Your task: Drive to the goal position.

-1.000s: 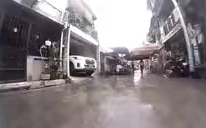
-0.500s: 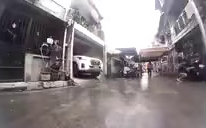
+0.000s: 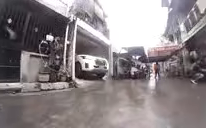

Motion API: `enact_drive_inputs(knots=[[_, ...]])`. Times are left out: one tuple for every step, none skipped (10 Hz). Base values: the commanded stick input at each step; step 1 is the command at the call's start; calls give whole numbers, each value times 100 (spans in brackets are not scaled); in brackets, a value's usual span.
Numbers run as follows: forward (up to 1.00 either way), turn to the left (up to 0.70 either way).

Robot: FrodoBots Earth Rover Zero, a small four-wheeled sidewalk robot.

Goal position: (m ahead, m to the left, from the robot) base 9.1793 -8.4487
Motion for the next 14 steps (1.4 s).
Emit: enact_drive_inputs(knots=[[99,35],[99,39],[99,40],[99,40],[99,40],[99,40],[99,40],[99,40],[99,40],[99,40],[99,25],[99,0],[99,0],[99,0]])
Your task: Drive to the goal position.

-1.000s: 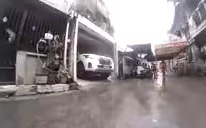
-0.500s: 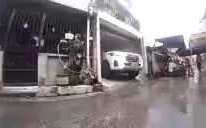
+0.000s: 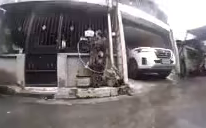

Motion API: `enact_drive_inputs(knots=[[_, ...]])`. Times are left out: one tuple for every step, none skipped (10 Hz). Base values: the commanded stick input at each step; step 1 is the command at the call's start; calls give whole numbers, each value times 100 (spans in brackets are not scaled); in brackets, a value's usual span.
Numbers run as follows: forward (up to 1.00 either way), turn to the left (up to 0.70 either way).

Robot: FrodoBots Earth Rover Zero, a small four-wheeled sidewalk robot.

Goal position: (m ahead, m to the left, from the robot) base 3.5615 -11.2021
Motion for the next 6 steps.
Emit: enact_drive_inputs(knots=[[0,-99],[0,-99],[0,-99],[0,-99],[0,-99],[0,-99]])
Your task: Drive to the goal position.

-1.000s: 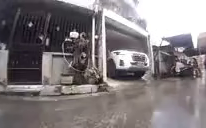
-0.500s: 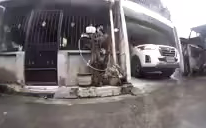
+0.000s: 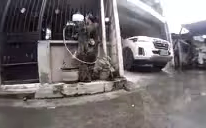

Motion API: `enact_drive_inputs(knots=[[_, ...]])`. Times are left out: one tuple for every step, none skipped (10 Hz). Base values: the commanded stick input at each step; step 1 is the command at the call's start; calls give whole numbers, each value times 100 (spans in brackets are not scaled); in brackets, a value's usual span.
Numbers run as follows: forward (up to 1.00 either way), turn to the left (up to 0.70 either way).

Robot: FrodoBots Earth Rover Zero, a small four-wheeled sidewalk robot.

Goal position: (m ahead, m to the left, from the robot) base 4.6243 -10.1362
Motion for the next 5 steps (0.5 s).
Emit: enact_drive_inputs(knots=[[0,-99],[0,-99],[0,-99],[0,-99],[0,-99]])
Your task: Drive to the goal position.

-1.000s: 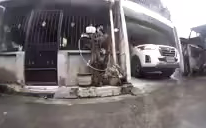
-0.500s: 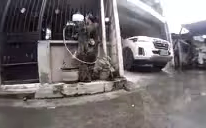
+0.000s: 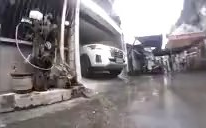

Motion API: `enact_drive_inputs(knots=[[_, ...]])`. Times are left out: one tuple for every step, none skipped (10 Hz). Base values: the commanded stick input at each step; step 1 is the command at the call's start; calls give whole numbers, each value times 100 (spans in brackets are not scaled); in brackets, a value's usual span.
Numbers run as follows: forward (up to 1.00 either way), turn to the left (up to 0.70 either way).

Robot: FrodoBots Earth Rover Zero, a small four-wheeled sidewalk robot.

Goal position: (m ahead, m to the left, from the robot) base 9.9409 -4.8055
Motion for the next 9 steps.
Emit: enact_drive_inputs(knots=[[0,-99],[0,-99],[0,-72],[0,-17],[0,0],[0,0],[0,0],[0,0],[0,0]])
